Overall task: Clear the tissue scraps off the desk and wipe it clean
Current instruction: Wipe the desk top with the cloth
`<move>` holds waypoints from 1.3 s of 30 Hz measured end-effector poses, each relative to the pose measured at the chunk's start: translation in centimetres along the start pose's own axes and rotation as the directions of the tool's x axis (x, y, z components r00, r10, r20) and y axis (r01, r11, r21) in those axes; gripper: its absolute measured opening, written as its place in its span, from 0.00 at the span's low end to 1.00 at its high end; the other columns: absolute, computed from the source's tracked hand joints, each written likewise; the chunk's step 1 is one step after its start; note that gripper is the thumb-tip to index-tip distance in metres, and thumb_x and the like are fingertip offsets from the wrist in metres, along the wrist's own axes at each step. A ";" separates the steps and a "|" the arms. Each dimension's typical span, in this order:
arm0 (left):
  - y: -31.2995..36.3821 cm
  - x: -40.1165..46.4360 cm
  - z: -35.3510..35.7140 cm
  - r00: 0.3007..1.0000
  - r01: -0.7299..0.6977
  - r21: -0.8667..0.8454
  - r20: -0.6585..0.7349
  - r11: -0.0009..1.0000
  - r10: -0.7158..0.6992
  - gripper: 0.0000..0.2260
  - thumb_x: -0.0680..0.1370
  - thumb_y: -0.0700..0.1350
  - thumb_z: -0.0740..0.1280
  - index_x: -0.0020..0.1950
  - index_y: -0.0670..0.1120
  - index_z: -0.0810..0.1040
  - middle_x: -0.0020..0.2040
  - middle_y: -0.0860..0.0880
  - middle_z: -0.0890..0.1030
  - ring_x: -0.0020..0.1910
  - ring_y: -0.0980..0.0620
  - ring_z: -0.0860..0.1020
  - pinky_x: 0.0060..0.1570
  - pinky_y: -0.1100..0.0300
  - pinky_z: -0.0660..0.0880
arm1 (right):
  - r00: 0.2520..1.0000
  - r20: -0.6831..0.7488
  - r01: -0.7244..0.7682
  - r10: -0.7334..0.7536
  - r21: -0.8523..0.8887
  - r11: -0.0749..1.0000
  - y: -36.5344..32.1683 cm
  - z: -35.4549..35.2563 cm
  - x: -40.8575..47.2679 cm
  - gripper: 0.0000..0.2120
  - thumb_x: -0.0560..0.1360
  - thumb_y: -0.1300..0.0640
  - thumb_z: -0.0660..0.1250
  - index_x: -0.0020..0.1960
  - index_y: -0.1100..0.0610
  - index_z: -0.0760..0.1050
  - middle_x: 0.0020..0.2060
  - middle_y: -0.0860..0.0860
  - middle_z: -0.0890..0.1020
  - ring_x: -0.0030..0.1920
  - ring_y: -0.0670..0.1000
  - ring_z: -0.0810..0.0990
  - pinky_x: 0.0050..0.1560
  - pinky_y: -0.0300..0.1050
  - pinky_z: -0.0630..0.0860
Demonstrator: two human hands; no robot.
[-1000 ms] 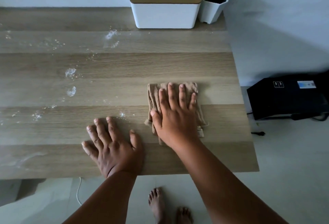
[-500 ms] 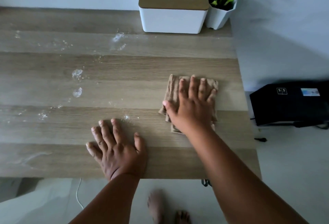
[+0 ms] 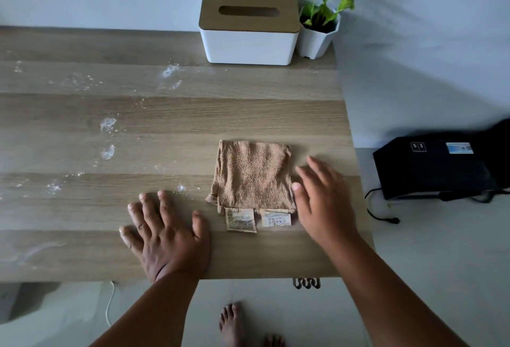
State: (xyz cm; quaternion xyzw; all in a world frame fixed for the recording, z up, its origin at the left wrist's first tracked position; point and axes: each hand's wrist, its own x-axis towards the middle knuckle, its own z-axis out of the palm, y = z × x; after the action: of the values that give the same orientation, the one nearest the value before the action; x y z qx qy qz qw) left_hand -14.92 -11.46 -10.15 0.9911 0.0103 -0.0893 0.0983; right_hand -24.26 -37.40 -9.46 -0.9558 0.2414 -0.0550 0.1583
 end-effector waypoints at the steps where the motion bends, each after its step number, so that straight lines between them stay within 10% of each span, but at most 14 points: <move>1: 0.0 0.0 0.0 1.000 0.000 -0.001 -0.002 1.000 0.000 0.40 0.75 0.65 0.49 0.85 0.50 0.48 0.85 0.46 0.44 0.83 0.46 0.38 0.80 0.40 0.39 | 0.999 -0.032 -0.006 0.005 -0.017 1.000 1.0 0.0 -0.3 0.22 0.83 0.50 0.57 0.71 0.58 0.76 0.77 0.57 0.70 0.77 0.61 0.67 0.76 0.64 0.64; 17: -0.3 -1.3 -0.1 0.992 -0.049 -0.172 -0.126 0.984 0.027 0.39 0.77 0.63 0.53 0.85 0.50 0.46 0.85 0.47 0.49 0.84 0.48 0.44 0.81 0.42 0.40 | 0.999 0.034 -0.035 0.039 -0.112 0.993 1.9 0.8 -0.4 0.28 0.82 0.45 0.58 0.79 0.53 0.65 0.83 0.53 0.58 0.83 0.58 0.54 0.80 0.65 0.50; 24: 10.9 1.2 -0.6 0.794 -0.585 -0.250 -0.372 0.772 0.481 0.30 0.82 0.55 0.59 0.80 0.42 0.64 0.78 0.41 0.68 0.78 0.40 0.64 0.76 0.36 0.59 | 1.000 0.026 -0.011 0.013 -0.078 0.997 2.2 1.0 -0.4 0.27 0.81 0.46 0.54 0.78 0.52 0.64 0.82 0.54 0.60 0.83 0.59 0.53 0.80 0.66 0.49; 30: 15.9 4.0 2.8 0.785 -0.618 0.056 0.087 0.784 0.613 0.33 0.82 0.67 0.46 0.85 0.55 0.49 0.85 0.48 0.47 0.84 0.44 0.43 0.80 0.38 0.41 | 1.000 -0.007 -0.020 0.020 -0.100 0.995 2.2 1.2 -0.2 0.29 0.80 0.46 0.51 0.79 0.52 0.65 0.82 0.53 0.60 0.83 0.58 0.53 0.80 0.65 0.46; 39: 12.6 0.2 3.8 0.769 -0.639 0.137 0.072 0.757 0.635 0.35 0.81 0.69 0.44 0.85 0.54 0.47 0.85 0.45 0.46 0.83 0.44 0.39 0.80 0.38 0.42 | 0.998 0.055 -0.004 0.011 -0.121 0.993 2.4 1.3 0.0 0.31 0.78 0.48 0.51 0.81 0.52 0.61 0.84 0.52 0.55 0.84 0.57 0.48 0.80 0.67 0.45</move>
State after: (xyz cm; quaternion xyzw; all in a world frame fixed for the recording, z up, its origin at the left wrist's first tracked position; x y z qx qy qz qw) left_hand -14.96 -24.58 -11.45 0.9391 -0.3350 -0.0615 0.0466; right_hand -25.06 -39.03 -11.42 -0.9640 0.2433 -0.0130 0.1069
